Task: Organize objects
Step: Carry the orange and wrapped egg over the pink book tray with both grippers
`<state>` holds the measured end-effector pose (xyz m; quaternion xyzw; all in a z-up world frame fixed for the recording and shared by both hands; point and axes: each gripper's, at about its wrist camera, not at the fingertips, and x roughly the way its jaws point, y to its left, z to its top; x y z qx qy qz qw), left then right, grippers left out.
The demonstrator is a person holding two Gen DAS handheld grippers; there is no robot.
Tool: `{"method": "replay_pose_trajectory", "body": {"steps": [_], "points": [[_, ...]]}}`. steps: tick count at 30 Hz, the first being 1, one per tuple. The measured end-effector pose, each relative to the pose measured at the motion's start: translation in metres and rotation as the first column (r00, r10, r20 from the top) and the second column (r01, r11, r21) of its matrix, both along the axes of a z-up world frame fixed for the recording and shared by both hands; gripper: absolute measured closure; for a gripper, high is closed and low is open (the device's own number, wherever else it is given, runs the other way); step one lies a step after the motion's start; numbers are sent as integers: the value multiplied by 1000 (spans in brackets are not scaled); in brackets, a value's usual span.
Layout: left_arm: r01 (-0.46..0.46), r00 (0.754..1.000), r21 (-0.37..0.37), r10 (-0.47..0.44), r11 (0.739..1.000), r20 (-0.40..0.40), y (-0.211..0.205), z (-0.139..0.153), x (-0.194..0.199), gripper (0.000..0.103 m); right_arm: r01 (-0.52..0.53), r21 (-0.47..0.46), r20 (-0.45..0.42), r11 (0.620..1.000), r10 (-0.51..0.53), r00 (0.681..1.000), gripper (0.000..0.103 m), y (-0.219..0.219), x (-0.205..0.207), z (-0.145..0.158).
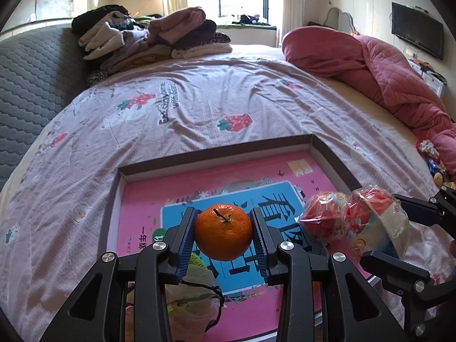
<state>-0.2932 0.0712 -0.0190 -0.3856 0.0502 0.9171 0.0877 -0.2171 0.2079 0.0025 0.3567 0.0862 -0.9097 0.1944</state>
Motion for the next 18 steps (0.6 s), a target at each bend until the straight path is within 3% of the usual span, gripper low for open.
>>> {"method": "replay_pose_trajectory", "body": {"steps": [18], "points": [[12, 998, -26, -11, 1000, 57, 5, -19, -8, 64, 2, 7, 47, 1000, -2, 999, 50, 2, -6, -12]]}}
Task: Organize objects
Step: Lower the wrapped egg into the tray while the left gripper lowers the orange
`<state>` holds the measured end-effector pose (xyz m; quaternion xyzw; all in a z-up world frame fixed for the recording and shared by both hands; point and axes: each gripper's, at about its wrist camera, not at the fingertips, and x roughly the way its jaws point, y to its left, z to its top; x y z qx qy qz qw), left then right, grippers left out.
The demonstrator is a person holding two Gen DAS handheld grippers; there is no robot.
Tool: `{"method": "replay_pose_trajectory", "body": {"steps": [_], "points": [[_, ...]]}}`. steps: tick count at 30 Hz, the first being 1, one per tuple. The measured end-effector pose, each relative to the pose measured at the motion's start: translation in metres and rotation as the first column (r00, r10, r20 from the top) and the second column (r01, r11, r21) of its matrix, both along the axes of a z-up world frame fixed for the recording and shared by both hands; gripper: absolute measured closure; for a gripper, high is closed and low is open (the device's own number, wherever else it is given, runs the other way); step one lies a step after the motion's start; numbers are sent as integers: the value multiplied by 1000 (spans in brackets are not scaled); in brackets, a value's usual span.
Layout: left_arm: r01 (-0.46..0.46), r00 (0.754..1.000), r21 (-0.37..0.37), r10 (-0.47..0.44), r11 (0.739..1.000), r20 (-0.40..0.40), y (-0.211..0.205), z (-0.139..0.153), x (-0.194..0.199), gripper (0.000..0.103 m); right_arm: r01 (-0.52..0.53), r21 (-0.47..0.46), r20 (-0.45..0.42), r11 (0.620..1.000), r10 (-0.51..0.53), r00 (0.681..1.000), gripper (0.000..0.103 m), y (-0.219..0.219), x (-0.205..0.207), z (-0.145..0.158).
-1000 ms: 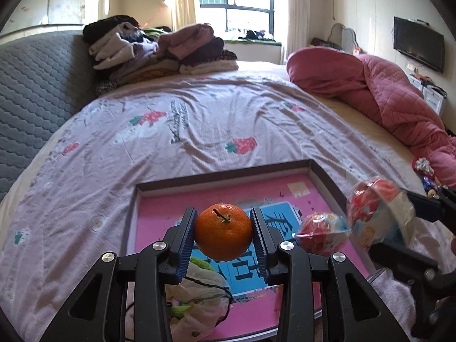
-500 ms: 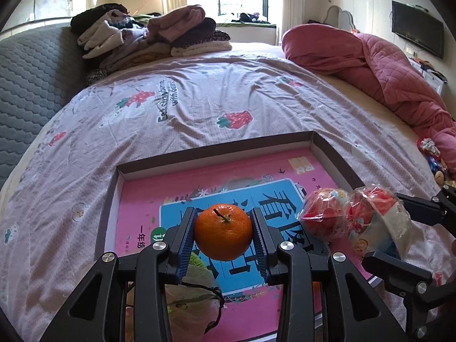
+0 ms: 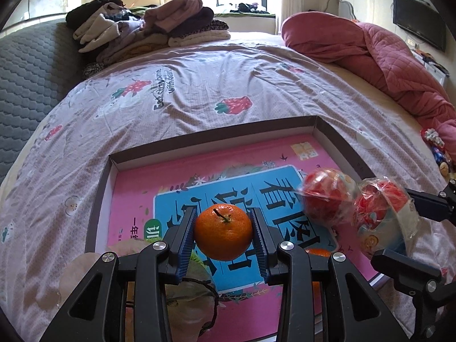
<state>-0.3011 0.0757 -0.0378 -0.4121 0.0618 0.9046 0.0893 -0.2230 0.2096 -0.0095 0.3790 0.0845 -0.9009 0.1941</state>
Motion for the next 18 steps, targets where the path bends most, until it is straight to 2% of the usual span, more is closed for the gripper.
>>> {"method": "replay_pose_trajectory", "body": {"steps": [18], "points": [[28, 999, -40, -26, 999, 47, 8, -15, -6, 64, 21, 16, 45, 1000, -21, 999, 50, 2, -10, -20]]}}
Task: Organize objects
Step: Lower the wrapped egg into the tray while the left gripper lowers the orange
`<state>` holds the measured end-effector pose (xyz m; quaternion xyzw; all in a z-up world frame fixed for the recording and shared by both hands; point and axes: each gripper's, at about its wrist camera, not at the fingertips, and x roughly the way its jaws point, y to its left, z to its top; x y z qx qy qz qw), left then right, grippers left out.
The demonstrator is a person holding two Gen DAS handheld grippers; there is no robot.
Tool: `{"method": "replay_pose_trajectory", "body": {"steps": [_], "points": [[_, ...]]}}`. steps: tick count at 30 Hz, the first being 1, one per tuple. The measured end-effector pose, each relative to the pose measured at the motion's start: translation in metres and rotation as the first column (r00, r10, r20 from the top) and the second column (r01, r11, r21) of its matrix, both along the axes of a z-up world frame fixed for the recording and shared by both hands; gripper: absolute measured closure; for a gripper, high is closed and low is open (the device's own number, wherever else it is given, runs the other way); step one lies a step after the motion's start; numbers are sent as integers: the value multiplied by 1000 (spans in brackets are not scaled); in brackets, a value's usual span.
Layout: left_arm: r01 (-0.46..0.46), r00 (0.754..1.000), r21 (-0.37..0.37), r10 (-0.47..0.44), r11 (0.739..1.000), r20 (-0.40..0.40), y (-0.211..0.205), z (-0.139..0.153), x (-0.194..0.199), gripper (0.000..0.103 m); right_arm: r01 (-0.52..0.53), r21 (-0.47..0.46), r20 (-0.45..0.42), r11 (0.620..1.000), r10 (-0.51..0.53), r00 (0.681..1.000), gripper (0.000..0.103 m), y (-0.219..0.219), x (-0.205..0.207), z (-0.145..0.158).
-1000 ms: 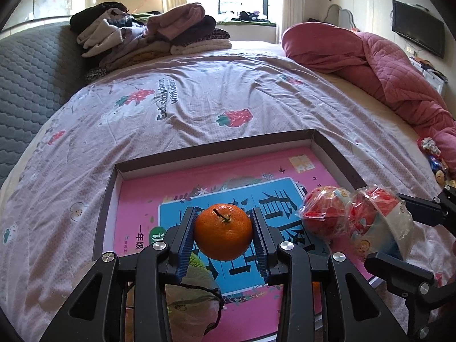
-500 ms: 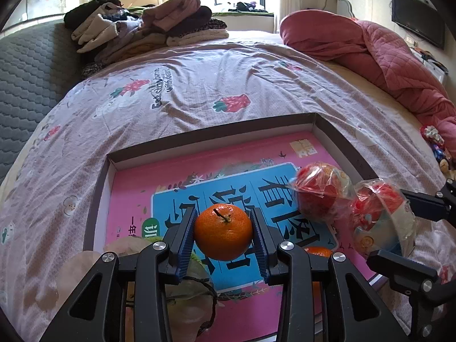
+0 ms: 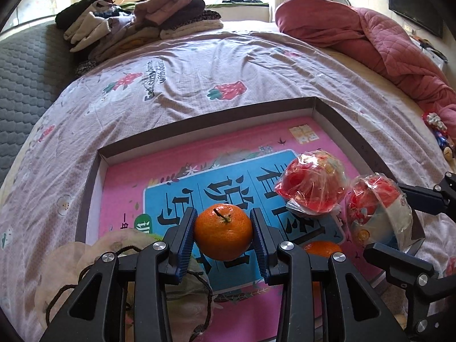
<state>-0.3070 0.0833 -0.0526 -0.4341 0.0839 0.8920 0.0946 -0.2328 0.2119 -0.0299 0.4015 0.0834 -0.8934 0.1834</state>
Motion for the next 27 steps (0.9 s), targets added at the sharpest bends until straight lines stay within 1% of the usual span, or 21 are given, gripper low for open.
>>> {"method": "replay_pose_trajectory", "body": {"steps": [10, 17, 27], "points": [[10, 1000, -9, -9, 1000, 22, 3, -7, -2, 64, -3, 17, 13, 1000, 3, 1000, 50, -4, -1, -8], [20, 999, -17, -19, 1000, 36, 5, -7, -5, 64, 1, 13, 10, 1000, -1, 1000, 50, -5, -2, -10], [4, 999, -4, -4, 1000, 43, 3, -9, -9, 63, 14, -3, 13, 1000, -14, 1000, 49, -4, -4, -8]]}}
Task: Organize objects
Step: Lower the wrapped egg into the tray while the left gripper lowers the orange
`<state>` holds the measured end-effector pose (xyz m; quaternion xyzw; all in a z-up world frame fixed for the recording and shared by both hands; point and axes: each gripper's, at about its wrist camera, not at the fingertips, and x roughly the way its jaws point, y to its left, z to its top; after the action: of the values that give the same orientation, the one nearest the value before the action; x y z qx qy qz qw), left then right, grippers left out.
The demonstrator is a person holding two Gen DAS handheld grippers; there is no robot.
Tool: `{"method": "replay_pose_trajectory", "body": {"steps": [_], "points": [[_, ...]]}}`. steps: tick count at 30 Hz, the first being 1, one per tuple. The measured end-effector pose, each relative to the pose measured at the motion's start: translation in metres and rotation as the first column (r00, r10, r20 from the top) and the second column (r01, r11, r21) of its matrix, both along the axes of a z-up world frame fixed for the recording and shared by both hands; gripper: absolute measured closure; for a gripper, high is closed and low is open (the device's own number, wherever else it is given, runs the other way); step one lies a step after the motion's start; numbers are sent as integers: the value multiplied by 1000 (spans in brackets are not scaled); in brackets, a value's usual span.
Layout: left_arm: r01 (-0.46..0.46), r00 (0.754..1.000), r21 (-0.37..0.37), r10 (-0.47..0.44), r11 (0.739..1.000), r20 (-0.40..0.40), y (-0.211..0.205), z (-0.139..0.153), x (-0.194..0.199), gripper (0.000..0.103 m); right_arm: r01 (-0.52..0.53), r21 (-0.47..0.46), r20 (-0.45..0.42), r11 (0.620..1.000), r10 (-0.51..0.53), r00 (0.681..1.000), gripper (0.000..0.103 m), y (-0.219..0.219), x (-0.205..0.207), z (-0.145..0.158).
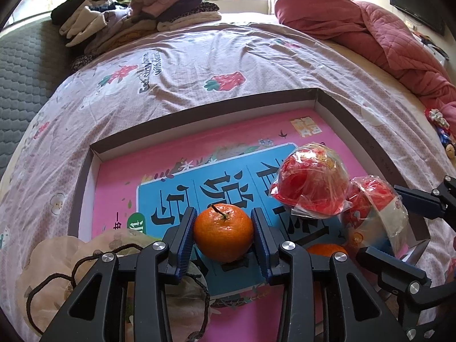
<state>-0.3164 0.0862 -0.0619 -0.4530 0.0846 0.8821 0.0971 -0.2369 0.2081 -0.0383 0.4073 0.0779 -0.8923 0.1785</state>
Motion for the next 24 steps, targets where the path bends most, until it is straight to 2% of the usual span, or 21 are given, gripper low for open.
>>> {"method": "replay_pose_trajectory", "body": {"steps": [24], "points": [[-3, 999, 13, 3, 1000, 35, -3, 0, 3, 62, 10, 6, 8, 1000, -10, 1000, 49, 1, 0, 4]]}}
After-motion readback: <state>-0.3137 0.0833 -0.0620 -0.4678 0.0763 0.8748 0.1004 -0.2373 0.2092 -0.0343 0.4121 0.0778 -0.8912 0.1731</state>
